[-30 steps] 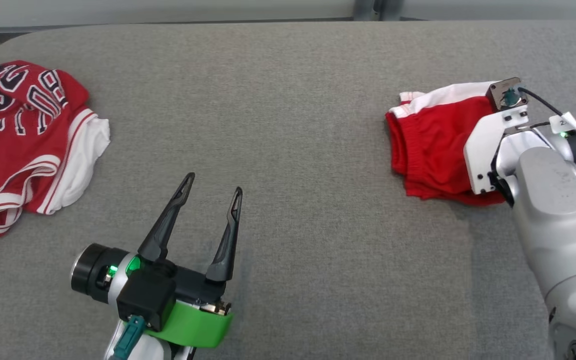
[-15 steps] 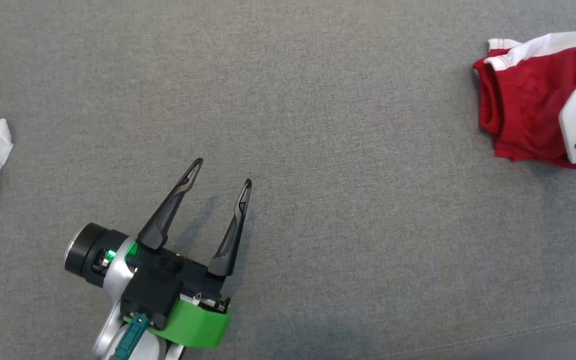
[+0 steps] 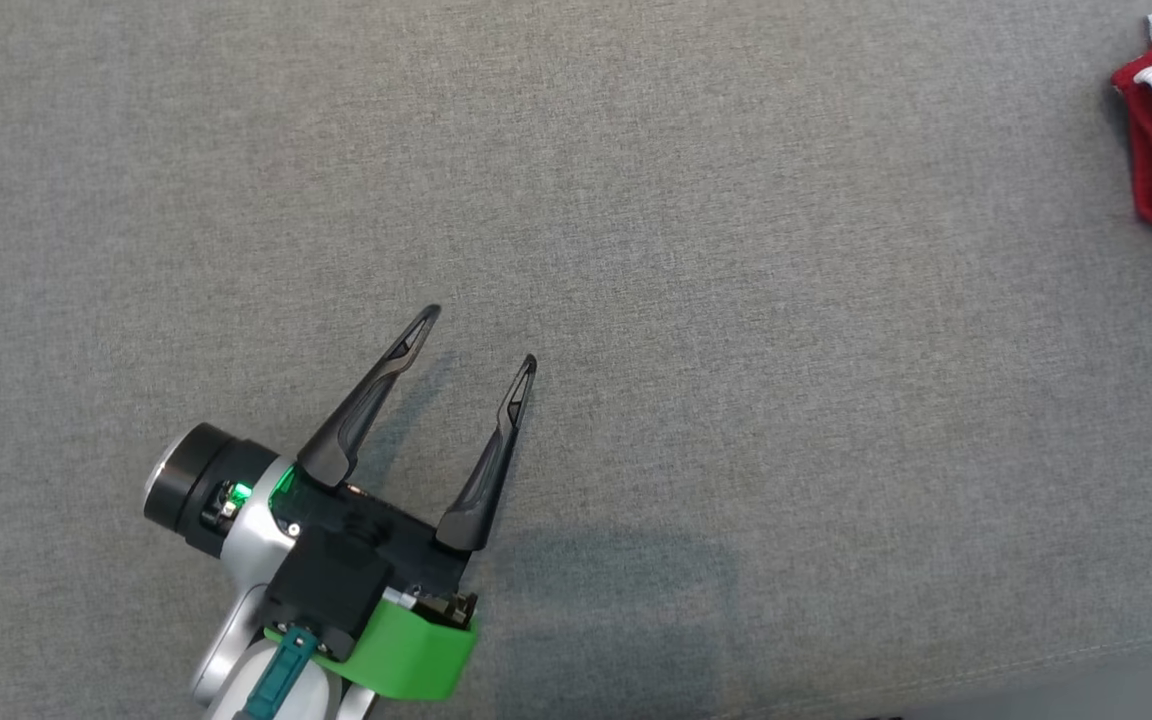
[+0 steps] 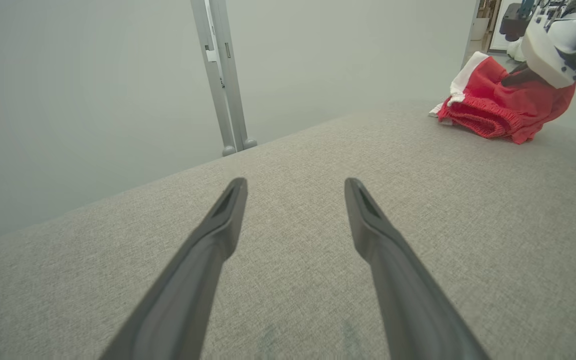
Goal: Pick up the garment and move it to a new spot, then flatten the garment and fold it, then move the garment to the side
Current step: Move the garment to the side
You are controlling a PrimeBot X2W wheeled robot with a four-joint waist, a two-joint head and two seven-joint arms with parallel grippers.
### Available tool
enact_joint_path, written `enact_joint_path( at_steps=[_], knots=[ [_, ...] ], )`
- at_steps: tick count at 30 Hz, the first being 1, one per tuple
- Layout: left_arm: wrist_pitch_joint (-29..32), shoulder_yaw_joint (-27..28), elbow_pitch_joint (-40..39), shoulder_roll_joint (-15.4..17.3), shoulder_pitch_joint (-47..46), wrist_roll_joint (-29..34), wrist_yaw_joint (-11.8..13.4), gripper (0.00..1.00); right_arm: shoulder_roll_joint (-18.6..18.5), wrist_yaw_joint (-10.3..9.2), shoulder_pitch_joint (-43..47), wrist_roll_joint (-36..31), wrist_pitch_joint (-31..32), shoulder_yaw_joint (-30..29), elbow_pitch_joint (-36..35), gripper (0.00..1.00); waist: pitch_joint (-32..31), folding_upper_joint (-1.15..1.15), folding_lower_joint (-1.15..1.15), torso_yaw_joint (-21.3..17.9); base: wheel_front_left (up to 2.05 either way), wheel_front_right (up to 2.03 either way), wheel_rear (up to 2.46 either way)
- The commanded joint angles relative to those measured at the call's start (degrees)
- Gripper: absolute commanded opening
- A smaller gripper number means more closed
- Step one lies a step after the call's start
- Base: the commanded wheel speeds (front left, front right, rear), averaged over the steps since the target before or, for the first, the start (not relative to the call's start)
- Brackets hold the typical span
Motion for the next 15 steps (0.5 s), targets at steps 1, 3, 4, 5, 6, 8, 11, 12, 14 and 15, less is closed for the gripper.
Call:
enact_joint_path(
  at_steps=[1,3,4,5,6,8,11,12,14,15],
  knots=[
    [-0.1,0.0,-0.3,0.2,-1.0,0.0,0.0,1.00,-0.8,-0.12,-0.9,-1.2,-1.1,0.0,-0.2,0.56,1.0,0.00,-0.01,0.6,0.00,0.00,0.00],
    [-0.2,0.0,-0.3,0.5,-1.5,0.6,0.5,1.00,-1.2,-0.12,-1.2,-2.8,-1.9,-0.5,0.3,1.00,1.3,0.00,-0.01,0.8,0.00,0.00,0.00],
    [-0.4,-0.1,-0.4,0.4,-1.9,0.9,0.6,1.00,-1.3,-0.12,-1.4,-3.7,-2.3,-0.8,0.5,1.00,1.4,0.00,-0.01,0.9,0.00,0.00,0.00],
    [-0.6,-0.3,-0.3,0.5,-2.1,1.2,0.6,1.00,-1.3,-0.12,-1.5,-4.5,-3.2,-1.5,0.6,1.00,1.3,0.00,-0.01,1.0,0.00,0.00,0.00],
    [-0.7,-0.5,0.0,0.4,-2.1,1.3,0.7,1.00,-1.2,-0.12,-1.5,-5.2,-3.9,-2.2,0.8,1.00,1.1,0.00,-0.01,1.2,0.00,0.00,0.00],
    [-0.9,-0.5,0.7,-0.2,-2.1,0.9,1.2,1.00,-0.2,-0.12,-0.8,-5.3,-6.0,-3.2,1.0,1.00,0.3,0.00,-0.01,1.6,0.00,0.00,0.00],
    [-1.0,1.1,2.0,-1.4,-1.1,-1.7,2.2,1.00,0.8,-0.12,0.8,-4.9,-9.9,-4.2,-0.3,1.00,-1.6,0.00,-0.01,2.1,0.00,0.00,0.00],
    [-1.1,1.6,2.3,-1.5,-0.8,-2.3,2.5,1.00,1.2,-0.12,1.6,-4.4,-11.3,-4.7,-0.7,1.00,-2.3,0.00,-0.01,2.2,0.00,0.00,0.00],
    [-1.2,2.5,3.2,-2.0,-0.2,-3.4,3.3,1.00,2.6,-0.12,3.7,-3.7,-13.8,-5.0,-2.0,1.00,-4.1,0.00,-0.01,2.6,0.00,0.00,0.00],
    [-1.1,2.9,3.9,-2.3,0.3,-4.0,3.7,1.00,4.1,-0.11,5.2,-1.9,-15.2,-4.7,-3.0,1.00,-5.3,0.00,-0.01,2.8,0.00,0.00,0.00]
  ],
)
